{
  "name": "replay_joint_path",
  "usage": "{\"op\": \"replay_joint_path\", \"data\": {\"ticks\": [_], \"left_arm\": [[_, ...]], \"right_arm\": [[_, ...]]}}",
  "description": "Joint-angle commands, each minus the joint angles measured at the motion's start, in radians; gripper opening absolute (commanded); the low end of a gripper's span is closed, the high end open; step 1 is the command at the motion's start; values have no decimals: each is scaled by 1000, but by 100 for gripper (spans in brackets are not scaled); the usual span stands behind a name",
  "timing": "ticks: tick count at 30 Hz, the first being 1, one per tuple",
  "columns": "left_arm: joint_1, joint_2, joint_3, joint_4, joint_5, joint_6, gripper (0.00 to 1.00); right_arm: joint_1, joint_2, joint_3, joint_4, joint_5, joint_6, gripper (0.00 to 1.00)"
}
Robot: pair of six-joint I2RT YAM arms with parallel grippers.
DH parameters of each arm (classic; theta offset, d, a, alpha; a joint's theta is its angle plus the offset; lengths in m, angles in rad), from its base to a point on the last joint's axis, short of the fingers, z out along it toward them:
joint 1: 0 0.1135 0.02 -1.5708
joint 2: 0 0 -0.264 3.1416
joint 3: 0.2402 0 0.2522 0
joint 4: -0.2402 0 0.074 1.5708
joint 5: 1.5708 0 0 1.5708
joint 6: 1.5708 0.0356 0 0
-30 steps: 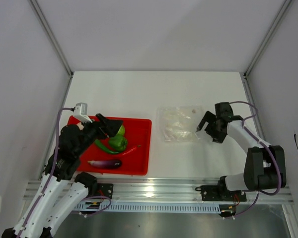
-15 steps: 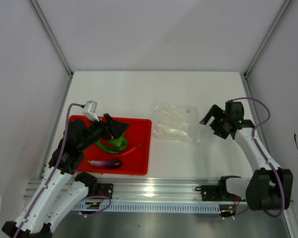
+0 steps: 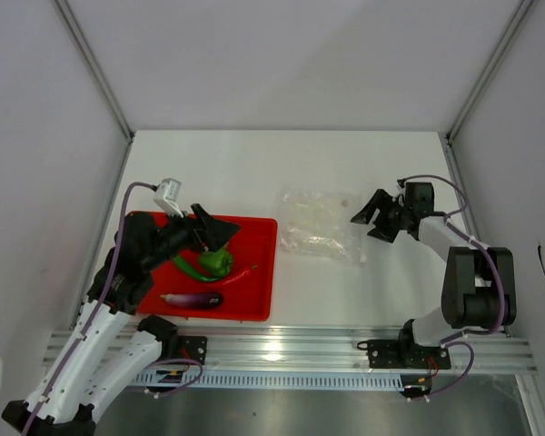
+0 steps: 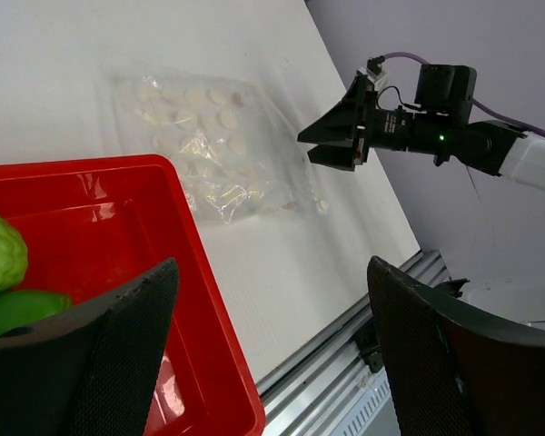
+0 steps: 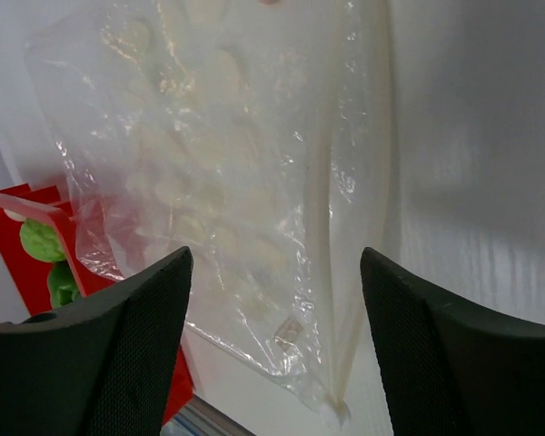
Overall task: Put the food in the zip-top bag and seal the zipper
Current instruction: Open the zipper of the food storage bag at the center of the board.
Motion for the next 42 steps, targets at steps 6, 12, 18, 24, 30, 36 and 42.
{"op": "replay_joint_path", "data": {"ticks": [6, 12, 18, 24, 30, 36, 42], "left_arm": [[-2, 92, 41, 36, 94, -26, 80], [-3, 135, 58, 22, 129, -22, 74], [-6, 142, 77, 47, 138, -26, 73], [-43, 198, 147, 38, 126, -58, 68], [-153, 301, 300, -13, 69, -40, 65], [-219, 442, 449, -92, -6, -15, 62], [-258, 514, 476, -116, -30, -2, 59]], "right_arm": [[49, 73, 9, 176, -117, 1, 69], [67, 55, 23, 156, -115, -20, 41], [106, -73, 167, -68, -6, -155, 7], [182, -145, 340, -258, 30, -264, 0], [421, -243, 437, -438, 271, -396, 0], [671, -274, 420, -531, 469, -447, 0], [750, -301, 402, -545, 490, -448, 0]]}}
